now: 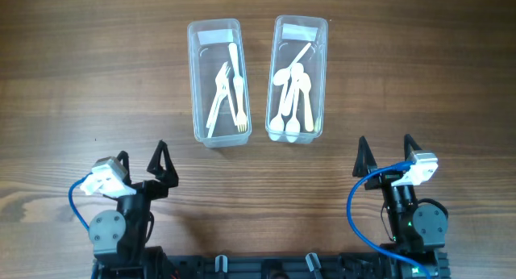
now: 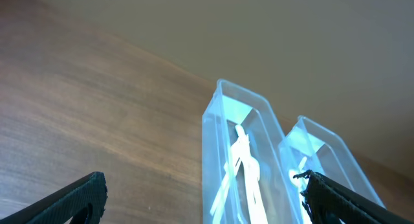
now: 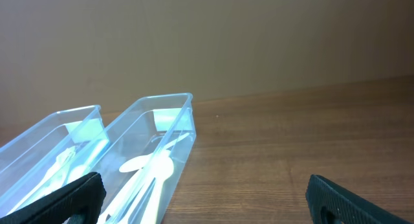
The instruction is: Pack container
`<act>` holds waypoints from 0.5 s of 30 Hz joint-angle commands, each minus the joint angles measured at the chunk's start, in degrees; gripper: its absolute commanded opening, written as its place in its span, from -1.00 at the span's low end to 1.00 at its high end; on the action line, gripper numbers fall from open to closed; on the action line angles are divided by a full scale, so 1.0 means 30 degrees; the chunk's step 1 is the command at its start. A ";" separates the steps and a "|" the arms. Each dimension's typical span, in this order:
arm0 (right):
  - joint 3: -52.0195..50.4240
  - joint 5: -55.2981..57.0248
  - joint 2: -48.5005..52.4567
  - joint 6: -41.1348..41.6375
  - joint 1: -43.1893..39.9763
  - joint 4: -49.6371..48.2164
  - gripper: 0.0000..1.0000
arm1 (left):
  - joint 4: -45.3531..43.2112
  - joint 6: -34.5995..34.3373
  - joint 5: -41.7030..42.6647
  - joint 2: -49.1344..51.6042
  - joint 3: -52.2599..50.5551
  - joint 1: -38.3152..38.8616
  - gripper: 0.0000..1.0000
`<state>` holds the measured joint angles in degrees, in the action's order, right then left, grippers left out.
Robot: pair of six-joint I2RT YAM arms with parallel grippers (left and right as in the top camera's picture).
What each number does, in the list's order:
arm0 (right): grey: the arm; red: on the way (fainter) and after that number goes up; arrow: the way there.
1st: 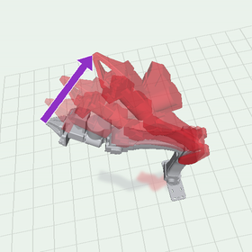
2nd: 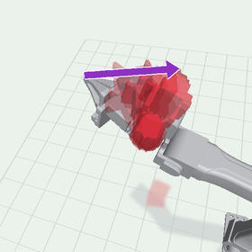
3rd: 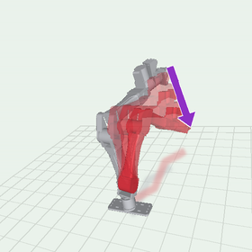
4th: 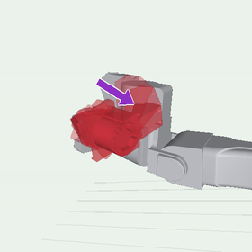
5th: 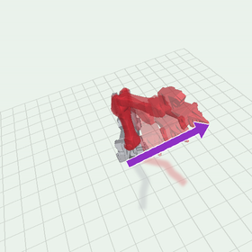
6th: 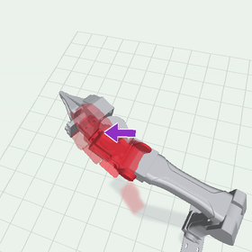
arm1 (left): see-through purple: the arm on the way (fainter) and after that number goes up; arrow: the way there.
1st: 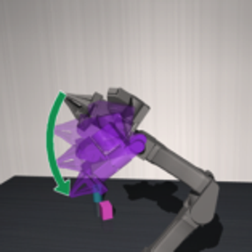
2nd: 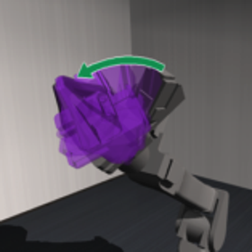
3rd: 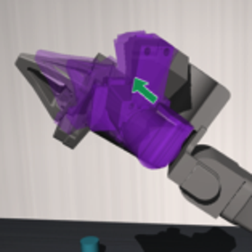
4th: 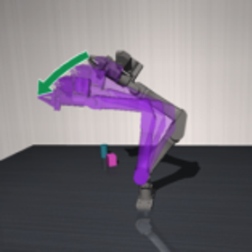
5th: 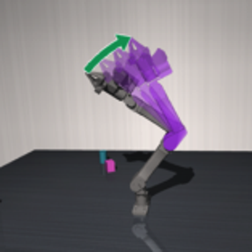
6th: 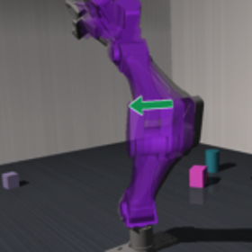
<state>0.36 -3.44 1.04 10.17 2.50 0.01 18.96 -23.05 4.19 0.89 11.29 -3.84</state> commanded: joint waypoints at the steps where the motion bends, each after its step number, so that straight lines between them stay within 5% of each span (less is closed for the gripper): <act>1: -0.0022 -0.0277 -0.0255 -0.0270 -0.0109 -0.0080 0.99 | -0.0328 0.0109 -0.0758 -0.0233 -0.0678 -0.0051 1.00; 15: -0.0022 -0.0277 -0.0255 -0.0270 -0.0109 -0.0073 1.00 | -0.0765 0.9187 -0.1909 -0.0233 -0.2018 -0.0051 0.99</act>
<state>0.36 -3.44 1.04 10.17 2.50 0.01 17.04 -6.55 -1.67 0.84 5.82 -3.84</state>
